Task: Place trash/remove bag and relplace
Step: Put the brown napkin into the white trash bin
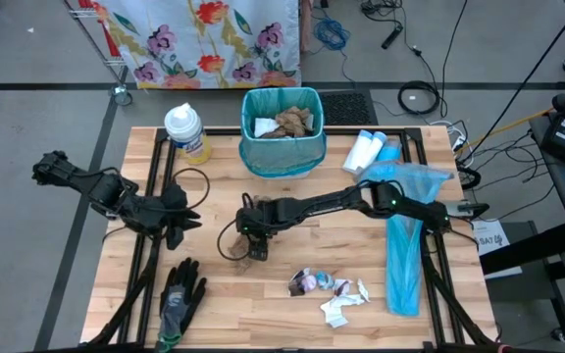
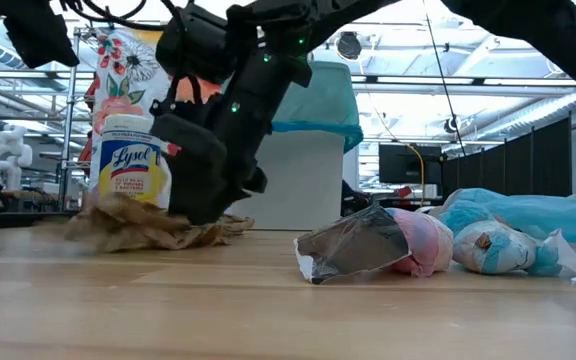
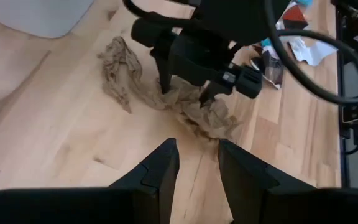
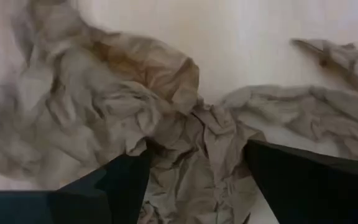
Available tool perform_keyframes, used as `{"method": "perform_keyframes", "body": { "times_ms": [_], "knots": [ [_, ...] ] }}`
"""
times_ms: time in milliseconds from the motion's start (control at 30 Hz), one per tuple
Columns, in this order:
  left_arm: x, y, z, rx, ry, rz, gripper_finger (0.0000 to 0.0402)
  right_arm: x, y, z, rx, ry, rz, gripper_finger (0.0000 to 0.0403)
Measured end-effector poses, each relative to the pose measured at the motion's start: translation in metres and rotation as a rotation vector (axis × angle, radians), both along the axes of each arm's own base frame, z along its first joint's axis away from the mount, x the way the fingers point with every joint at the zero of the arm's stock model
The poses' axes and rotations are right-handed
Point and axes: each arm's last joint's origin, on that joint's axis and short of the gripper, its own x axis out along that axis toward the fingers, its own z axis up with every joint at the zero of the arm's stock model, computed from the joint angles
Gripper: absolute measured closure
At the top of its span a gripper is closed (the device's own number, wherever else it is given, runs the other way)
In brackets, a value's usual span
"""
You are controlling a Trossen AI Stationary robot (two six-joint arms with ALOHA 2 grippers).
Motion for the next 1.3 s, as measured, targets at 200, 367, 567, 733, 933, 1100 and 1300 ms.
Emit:
{"method": "perform_keyframes", "body": {
  "times_ms": [200, 367, 567, 733, 933, 1100, 1300],
  "knots": [
    [0.0, 0.0, 0.0, 0.01, -0.003, 0.004, 0.0284, -0.006, 0.001, -0.005, 0.019, 0.077, -0.05, 0.0224],
    [0.001, 0.0, 0.001, 0.018, -0.014, 0.015, 0.0284, -0.014, 0.006, 0.005, 0.037, 0.121, -0.066, 0.0377],
    [0.001, 0.001, 0.001, 0.052, -0.025, 0.018, 0.0284, -0.032, 0.006, 0.057, 0.056, 0.112, -0.124, 0.0396],
    [0.001, 0.002, 0.001, 0.088, -0.033, 0.02, 0.0284, -0.059, 0.006, 0.12, 0.024, 0.048, -0.192, 0.04],
    [0.01, -0.002, -0.001, 0.126, -0.025, 0.021, 0.0284, -0.103, -0.006, 0.205, -0.07, -0.158, -0.302, 0.0402],
    [0.017, -0.001, -0.002, 0.141, -0.024, 0.058, 0.0284, -0.137, -0.035, 0.26, -0.118, -0.34, -0.402, 0.0402],
    [0.021, 0.01, -0.003, 0.148, -0.008, 0.145, 0.0284, -0.154, -0.074, 0.293, -0.203, -0.505, -0.429, 0.0403]
  ]
}}
